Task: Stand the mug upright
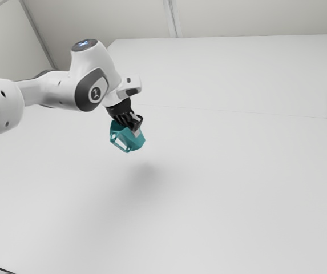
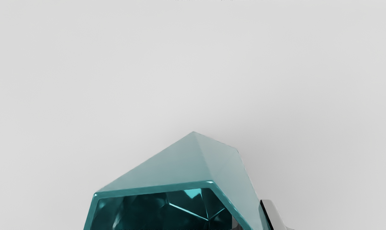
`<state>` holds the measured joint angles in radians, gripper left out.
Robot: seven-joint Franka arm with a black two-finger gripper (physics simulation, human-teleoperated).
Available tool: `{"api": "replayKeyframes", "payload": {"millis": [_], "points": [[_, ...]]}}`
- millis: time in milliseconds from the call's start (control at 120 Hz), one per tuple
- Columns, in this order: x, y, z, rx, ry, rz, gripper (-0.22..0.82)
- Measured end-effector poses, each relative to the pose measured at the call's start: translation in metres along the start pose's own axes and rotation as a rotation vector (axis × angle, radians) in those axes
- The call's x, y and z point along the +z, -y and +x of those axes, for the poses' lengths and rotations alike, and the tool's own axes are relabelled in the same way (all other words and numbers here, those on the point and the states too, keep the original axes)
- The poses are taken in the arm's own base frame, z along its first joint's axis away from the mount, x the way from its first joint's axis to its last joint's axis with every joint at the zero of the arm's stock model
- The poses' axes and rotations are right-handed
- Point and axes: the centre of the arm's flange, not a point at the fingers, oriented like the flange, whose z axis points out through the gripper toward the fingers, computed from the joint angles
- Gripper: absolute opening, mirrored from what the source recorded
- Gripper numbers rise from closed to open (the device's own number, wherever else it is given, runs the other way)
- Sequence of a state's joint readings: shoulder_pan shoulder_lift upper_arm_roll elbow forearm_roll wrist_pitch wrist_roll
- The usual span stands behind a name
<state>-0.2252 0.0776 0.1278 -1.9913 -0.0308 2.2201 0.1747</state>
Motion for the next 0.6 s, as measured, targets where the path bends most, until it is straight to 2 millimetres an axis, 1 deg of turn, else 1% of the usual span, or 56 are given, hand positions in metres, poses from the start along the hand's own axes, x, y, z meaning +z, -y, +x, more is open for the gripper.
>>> {"api": "replayKeyframes", "payload": {"millis": [133,283,408,600], "points": [[-0.001,-0.005,-0.004,-0.042,0.031,-0.003,-0.17],[0.005,-0.008,-0.019,-0.095,0.082,-0.011,-0.17],[0.016,-0.002,-0.028,-0.143,0.119,-0.013,-0.17],[0.03,0.014,-0.034,-0.216,0.155,-0.008,-0.17]]}}
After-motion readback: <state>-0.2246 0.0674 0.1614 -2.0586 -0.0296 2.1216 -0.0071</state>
